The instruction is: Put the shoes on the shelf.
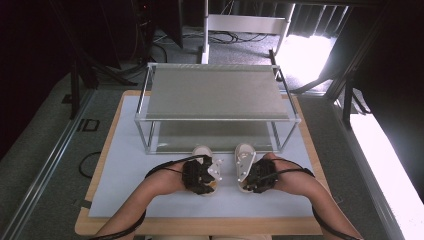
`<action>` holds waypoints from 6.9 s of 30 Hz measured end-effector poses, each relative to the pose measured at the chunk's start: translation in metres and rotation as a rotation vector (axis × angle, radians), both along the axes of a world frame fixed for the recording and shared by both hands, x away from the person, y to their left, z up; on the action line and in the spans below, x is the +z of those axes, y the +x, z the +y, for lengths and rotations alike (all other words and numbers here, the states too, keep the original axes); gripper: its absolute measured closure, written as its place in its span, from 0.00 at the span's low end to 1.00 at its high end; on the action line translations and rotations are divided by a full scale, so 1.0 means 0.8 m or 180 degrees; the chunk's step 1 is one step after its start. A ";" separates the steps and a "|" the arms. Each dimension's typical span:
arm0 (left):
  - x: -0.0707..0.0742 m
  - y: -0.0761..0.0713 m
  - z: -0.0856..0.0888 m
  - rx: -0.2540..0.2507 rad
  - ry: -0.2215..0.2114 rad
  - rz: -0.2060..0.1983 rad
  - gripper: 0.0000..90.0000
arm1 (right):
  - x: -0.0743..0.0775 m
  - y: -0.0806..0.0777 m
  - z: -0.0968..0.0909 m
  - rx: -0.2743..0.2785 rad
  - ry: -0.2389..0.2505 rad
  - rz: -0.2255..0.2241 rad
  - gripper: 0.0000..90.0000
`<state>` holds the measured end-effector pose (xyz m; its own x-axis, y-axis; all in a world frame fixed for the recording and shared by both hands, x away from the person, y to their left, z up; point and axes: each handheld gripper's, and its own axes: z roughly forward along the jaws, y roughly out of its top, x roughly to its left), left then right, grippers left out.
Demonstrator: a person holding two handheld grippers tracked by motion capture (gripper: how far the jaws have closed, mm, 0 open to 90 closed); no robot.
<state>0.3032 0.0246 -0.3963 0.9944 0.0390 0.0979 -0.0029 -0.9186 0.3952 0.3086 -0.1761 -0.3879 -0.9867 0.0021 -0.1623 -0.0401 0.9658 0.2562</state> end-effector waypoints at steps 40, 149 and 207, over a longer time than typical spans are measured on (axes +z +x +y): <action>-0.031 0.126 -0.092 -0.0427 -0.0579 -0.0306 0.81 | -0.023 0.102 -0.059 -0.0221 0.0354 -0.0233 0.76; -0.063 0.121 -0.081 0.1689 -0.1229 -0.0592 0.91 | -0.080 0.107 -0.089 -0.2747 0.2093 -0.0623 0.47; -0.103 0.001 0.124 0.2302 -0.1713 -0.0680 0.08 | -0.114 -0.004 -0.175 -0.2806 0.2414 -0.0863 0.15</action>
<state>0.3041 0.1238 -0.4785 0.6733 0.7365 0.0649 0.3776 -0.4180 0.8262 0.3056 -0.3161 -0.4791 -0.5309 0.8469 -0.0299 0.4199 0.2936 0.8587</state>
